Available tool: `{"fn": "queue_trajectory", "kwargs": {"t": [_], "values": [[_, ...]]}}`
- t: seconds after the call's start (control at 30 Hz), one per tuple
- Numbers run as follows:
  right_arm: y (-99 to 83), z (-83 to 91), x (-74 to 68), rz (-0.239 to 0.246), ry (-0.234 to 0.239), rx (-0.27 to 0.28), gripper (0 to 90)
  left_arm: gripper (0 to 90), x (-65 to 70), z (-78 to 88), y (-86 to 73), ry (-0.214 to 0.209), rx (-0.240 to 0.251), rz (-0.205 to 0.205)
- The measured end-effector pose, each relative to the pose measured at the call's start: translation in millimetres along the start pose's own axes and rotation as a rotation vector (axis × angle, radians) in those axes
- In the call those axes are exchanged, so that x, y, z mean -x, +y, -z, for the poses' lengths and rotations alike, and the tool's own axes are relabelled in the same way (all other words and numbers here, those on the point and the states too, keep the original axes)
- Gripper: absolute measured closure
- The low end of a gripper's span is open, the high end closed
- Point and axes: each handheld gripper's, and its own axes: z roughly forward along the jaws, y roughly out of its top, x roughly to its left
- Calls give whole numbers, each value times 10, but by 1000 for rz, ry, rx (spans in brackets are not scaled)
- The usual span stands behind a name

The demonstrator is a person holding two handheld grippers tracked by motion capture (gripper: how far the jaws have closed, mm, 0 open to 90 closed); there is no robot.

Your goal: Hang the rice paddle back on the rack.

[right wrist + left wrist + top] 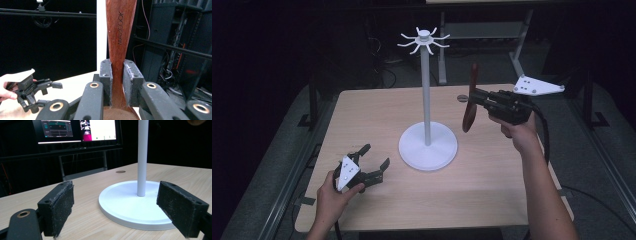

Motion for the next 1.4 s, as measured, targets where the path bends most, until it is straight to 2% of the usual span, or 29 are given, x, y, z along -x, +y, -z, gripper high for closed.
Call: {"fn": "queue_trajectory", "kwargs": {"t": [0.3,0.57,0.83,1.13,1.4], "values": [[207,-114,-39,16,31,28,781,137,5,-3,-2,-2,5,4],[344,-204,-43,29,48,30,781,137,5,-1,-1,-2,5,4],[419,-329,-23,30,55,13,781,138,4,-4,-4,-4,11,7],[485,-410,-7,21,72,32,781,137,-4,-3,-4,-1,13,6],[545,-493,-10,27,75,17,781,137,2,-6,-5,-3,18,17]]}}
